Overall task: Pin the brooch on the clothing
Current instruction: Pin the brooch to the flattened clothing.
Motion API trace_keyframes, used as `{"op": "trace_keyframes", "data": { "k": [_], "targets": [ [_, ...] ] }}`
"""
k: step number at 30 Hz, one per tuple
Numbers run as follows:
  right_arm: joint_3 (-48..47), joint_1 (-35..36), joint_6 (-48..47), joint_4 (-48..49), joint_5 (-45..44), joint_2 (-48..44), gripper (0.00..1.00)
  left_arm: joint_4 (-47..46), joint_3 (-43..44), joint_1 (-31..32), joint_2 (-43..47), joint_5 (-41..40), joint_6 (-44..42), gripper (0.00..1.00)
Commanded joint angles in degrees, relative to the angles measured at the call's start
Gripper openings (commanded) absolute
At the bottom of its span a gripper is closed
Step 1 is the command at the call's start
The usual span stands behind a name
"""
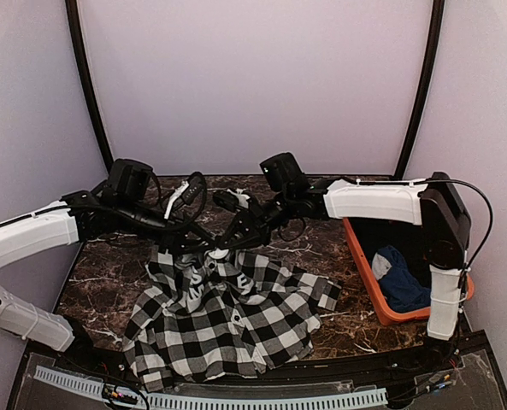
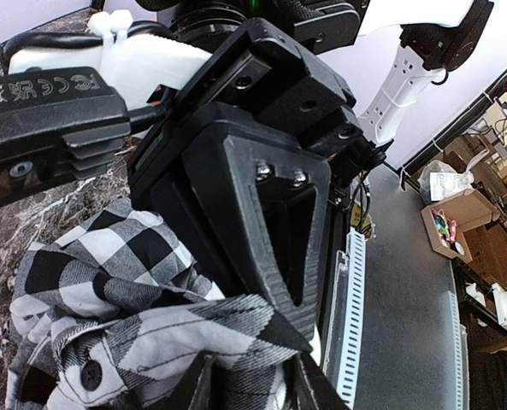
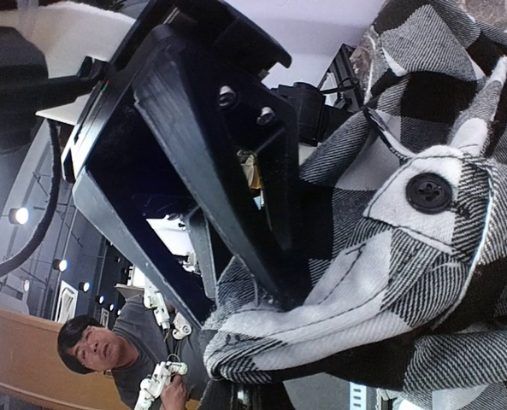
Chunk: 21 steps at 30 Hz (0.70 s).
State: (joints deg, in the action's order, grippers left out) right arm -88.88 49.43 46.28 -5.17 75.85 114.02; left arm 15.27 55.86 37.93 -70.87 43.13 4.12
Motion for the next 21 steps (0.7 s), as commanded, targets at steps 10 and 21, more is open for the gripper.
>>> {"op": "trace_keyframes", "data": {
  "k": [10,21],
  "targets": [
    [-8.82,0.92,-14.68,-14.77,-6.99,0.24,0.00,10.07,4.25,4.12,-4.68,-8.53,-5.74,0.28],
    [-8.31,0.75,-8.96,-9.06,-4.13,-0.82,0.00,10.92,5.03,7.59,-5.42,-13.93,-6.38,0.30]
  ]
}}
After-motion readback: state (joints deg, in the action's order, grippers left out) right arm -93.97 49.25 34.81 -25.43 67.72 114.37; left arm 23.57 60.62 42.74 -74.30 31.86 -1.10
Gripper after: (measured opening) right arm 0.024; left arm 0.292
